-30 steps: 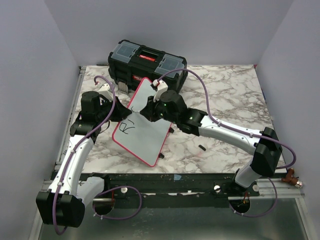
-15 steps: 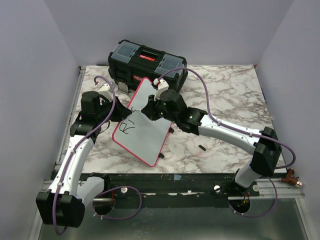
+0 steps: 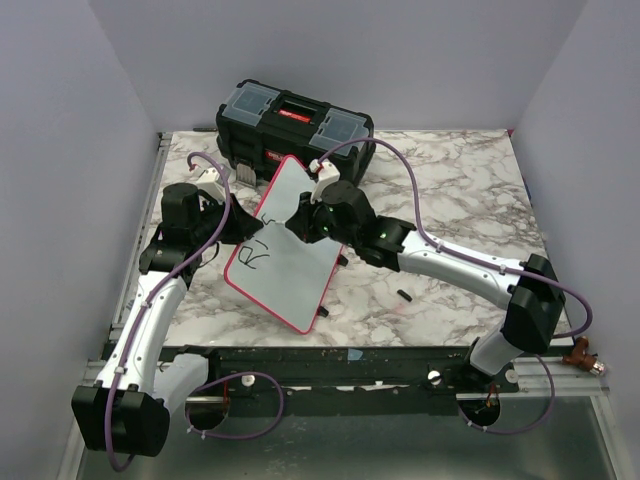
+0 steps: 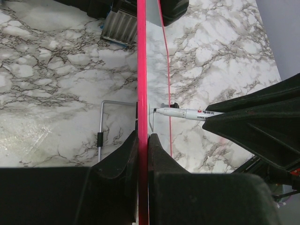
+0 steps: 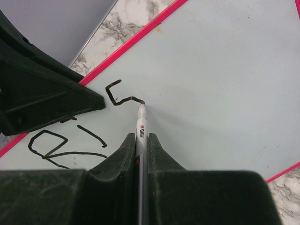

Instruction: Write a sentence on the whiteboard

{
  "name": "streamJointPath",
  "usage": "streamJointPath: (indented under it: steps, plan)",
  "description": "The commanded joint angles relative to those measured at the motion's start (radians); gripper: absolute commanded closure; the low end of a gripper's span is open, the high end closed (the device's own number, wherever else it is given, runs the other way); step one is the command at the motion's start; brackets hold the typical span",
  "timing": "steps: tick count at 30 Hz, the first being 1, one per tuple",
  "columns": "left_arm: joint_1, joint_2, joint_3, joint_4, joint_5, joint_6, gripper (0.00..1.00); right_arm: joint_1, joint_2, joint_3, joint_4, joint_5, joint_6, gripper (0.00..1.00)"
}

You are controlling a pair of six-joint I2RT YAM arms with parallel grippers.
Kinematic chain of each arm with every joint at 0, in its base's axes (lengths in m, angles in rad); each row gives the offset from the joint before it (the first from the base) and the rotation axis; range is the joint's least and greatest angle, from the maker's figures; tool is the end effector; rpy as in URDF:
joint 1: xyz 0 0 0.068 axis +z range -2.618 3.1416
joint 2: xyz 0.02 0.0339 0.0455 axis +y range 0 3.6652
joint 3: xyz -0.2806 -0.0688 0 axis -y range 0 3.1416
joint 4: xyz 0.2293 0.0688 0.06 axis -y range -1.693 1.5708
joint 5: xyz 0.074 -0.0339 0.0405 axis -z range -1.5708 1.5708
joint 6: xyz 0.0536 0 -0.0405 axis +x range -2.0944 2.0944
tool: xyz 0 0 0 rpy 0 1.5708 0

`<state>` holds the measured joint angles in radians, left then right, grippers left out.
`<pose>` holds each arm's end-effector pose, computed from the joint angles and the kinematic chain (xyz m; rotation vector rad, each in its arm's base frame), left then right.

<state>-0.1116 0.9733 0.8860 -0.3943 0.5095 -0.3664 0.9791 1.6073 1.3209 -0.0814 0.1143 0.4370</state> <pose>0.1987 -0.0486 0.3293 0.0605 2.0841 -0.8164 0.2203 0.3169 0.3409 -0.4659 1.9737 0.8164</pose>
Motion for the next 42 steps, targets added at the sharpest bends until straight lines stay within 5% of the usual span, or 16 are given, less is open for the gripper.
streamJointPath:
  steps: [1,15,31,42]
  plan:
    - [-0.011,-0.022,-0.012,0.008,-0.011,0.096,1.00,0.001,-0.015,-0.022,-0.041,-0.079,0.014,0.99]
    - [-0.011,-0.025,-0.012,0.009,-0.011,0.096,1.00,0.002,-0.025,-0.009,-0.058,-0.170,0.030,0.99]
    - [-0.011,-0.030,-0.013,0.009,-0.011,0.098,1.00,-0.013,-0.173,-0.104,0.115,0.051,0.047,0.99]
    - [-0.012,-0.028,-0.010,0.009,-0.009,0.099,1.00,-0.060,-0.092,-0.033,0.108,0.001,0.035,0.99]
